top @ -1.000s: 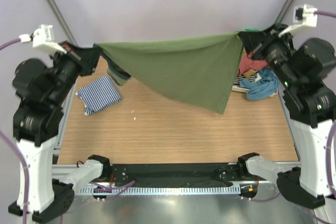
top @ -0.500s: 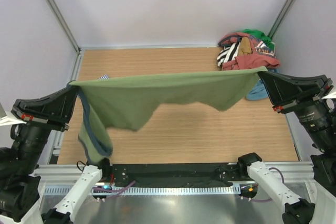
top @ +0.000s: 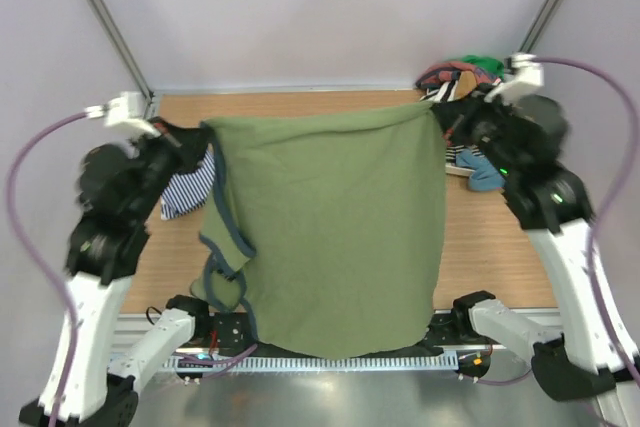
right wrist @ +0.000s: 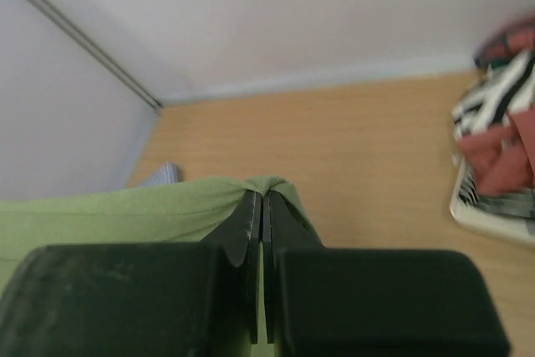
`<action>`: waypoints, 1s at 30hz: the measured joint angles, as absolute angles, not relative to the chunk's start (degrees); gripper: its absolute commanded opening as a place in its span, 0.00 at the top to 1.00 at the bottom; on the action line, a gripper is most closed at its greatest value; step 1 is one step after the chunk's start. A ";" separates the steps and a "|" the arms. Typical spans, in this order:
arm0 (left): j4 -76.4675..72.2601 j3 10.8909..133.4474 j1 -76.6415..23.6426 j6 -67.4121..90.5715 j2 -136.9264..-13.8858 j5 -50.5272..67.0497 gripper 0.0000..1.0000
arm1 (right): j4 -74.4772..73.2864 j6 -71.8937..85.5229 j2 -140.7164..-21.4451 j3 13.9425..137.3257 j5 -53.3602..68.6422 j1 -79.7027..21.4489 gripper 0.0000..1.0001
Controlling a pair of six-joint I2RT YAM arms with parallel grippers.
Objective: Fold and stack the tank tops
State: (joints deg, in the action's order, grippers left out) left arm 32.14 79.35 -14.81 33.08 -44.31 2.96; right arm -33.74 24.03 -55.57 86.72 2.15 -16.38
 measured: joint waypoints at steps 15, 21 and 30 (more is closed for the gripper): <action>13.58 67.24 -12.64 38.59 -93.34 -5.28 1.00 | -17.39 29.71 -99.44 81.36 -6.44 -12.49 0.99; 14.74 89.32 -8.91 39.18 -112.99 -4.32 0.24 | -16.03 32.71 -120.70 101.41 -6.81 -9.41 0.08; 22.37 87.44 -7.11 40.12 -107.44 -8.10 0.12 | -14.22 32.86 -113.12 90.54 -4.91 -8.84 0.11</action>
State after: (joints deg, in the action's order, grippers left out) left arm 22.37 87.44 -7.11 40.12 -107.44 -8.10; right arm -14.22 32.86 -113.12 90.54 -4.91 -8.84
